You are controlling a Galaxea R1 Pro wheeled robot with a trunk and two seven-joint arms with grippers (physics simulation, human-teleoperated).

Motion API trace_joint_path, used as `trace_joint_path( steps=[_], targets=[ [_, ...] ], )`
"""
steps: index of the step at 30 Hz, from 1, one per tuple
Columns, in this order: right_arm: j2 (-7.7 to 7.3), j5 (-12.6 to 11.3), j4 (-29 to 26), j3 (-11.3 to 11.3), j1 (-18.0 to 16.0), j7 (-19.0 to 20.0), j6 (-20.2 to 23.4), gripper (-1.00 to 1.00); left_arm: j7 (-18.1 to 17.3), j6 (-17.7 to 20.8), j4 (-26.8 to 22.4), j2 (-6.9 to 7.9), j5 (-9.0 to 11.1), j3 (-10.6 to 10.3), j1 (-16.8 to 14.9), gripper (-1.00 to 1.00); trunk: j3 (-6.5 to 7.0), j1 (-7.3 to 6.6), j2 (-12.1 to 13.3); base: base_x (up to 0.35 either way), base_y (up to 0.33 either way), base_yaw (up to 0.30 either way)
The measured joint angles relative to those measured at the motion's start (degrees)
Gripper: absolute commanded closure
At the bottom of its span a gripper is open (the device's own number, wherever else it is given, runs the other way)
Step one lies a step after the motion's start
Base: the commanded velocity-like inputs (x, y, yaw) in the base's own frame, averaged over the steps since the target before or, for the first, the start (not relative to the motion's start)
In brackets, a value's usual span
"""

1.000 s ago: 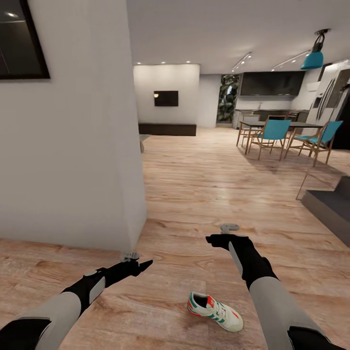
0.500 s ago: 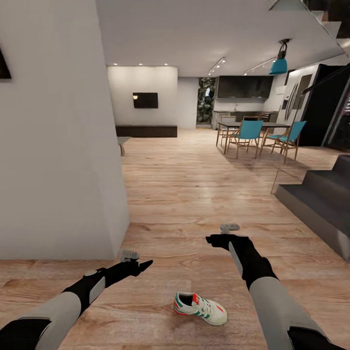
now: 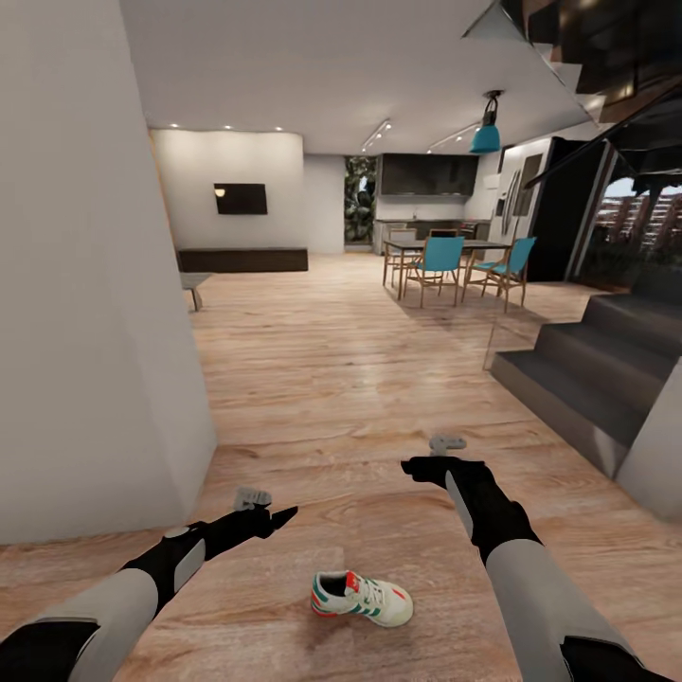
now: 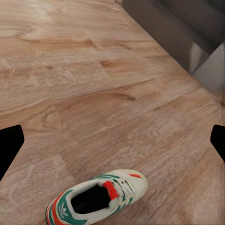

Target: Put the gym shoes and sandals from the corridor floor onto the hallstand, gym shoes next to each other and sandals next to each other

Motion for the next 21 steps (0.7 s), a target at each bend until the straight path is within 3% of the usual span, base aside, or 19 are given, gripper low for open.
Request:
trace_joint_path(
  steps=[21],
  targets=[
    [0.0,0.0,0.1,0.0,0.0,0.1,0.0,-1.0,0.0,0.0,0.0,0.0,0.0,0.0,0.0,-1.0,0.75,0.0,0.0,0.0,0.0,-0.273]
  ],
)
